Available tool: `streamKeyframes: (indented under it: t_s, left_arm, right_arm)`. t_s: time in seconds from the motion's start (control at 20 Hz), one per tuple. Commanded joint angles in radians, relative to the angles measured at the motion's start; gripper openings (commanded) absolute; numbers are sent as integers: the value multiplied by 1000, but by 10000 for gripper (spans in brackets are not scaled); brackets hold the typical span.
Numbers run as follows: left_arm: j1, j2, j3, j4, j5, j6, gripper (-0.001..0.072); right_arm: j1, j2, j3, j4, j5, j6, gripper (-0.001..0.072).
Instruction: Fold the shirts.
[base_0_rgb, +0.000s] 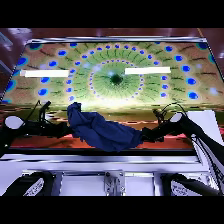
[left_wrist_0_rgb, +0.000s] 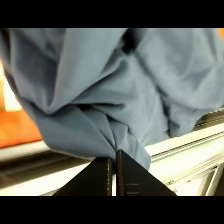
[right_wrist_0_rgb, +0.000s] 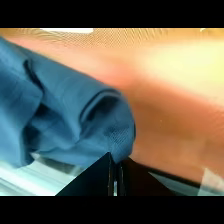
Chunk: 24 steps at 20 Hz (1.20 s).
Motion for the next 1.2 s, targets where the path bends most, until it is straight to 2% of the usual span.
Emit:
streamKeyframes:
  t_s: [0.0,0.1,0.2,0.3,0.4,0.5,0.6,0.9,1.05,1.15]
  left_arm:
    - [13,15,204,50,-84,32,37]
    - [13,26,437,86,-130,32,37]
    - [31,27,733,98,-152,29,37]
    - [71,25,1052,98,-112,26,37]
    - [136,25,1321,98,-24,-32,37]
    - [194,26,1503,98,33,-82,37]
    - [210,39,1559,98,64,-97,37]
    - [210,88,1552,101,140,-92,37]
    - [210,105,1551,154,125,-92,37]
    - [210,109,1551,218,67,-92,37]
  right_arm:
    - [6,113,80,40,106,-67,71]
    - [-1,246,230,36,167,-60,70]
    - [-44,374,440,47,174,3,70]
    - [-122,470,693,45,104,77,70]
    - [-200,521,921,6,-21,155,70]
    - [-254,531,1117,-13,-40,206,70]
    - [-261,531,1212,-12,-24,237,70]
    - [-261,531,1307,-53,-14,216,70]
    - [-261,531,1341,-129,12,216,70]
    - [-261,529,1340,-187,92,217,70]
